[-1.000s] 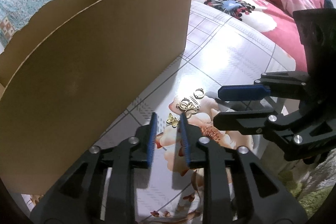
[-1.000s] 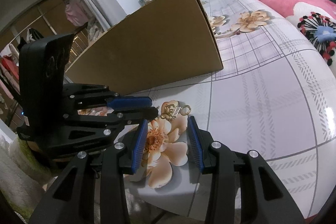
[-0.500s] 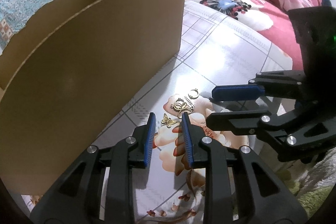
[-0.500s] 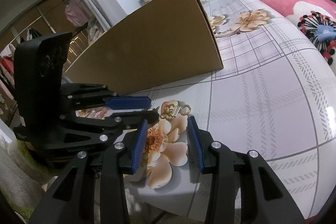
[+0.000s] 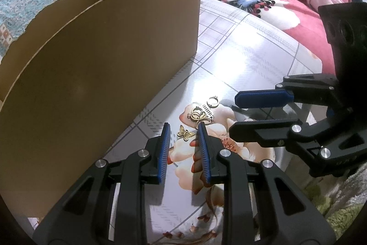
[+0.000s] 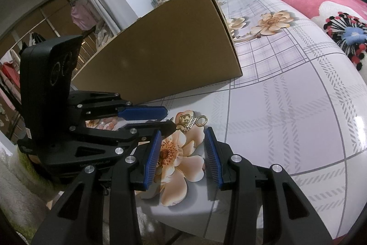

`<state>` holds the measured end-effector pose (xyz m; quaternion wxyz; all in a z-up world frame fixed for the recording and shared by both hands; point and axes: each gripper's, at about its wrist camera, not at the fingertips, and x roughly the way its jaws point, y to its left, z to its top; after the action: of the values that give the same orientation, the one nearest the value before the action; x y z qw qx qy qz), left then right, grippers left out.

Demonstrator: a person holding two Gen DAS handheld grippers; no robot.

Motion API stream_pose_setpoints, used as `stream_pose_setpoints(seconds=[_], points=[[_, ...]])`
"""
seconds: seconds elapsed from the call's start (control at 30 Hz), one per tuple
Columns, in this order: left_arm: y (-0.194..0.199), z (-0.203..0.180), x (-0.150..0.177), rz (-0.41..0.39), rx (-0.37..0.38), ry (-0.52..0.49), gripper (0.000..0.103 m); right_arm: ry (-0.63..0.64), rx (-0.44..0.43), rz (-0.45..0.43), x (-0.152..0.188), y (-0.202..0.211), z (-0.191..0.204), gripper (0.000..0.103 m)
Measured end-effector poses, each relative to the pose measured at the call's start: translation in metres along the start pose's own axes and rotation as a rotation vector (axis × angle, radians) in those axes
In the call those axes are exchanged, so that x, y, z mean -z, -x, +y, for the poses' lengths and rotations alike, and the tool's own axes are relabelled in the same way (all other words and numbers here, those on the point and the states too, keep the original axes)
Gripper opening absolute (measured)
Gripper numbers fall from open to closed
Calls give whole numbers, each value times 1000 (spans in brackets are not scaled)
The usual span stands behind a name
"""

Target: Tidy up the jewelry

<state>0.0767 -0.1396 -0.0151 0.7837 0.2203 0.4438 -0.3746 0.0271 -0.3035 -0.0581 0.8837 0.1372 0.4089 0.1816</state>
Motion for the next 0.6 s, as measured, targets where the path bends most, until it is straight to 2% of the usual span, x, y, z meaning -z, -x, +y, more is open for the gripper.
stream_pose_setpoints(seconds=[0.1, 0.6], points=[[0, -2, 0, -3, 8, -15, 13, 0, 1, 0, 0, 0, 0, 39], [5, 6, 8, -28, 4, 5, 12, 38, 43, -2, -6, 6, 8, 39]])
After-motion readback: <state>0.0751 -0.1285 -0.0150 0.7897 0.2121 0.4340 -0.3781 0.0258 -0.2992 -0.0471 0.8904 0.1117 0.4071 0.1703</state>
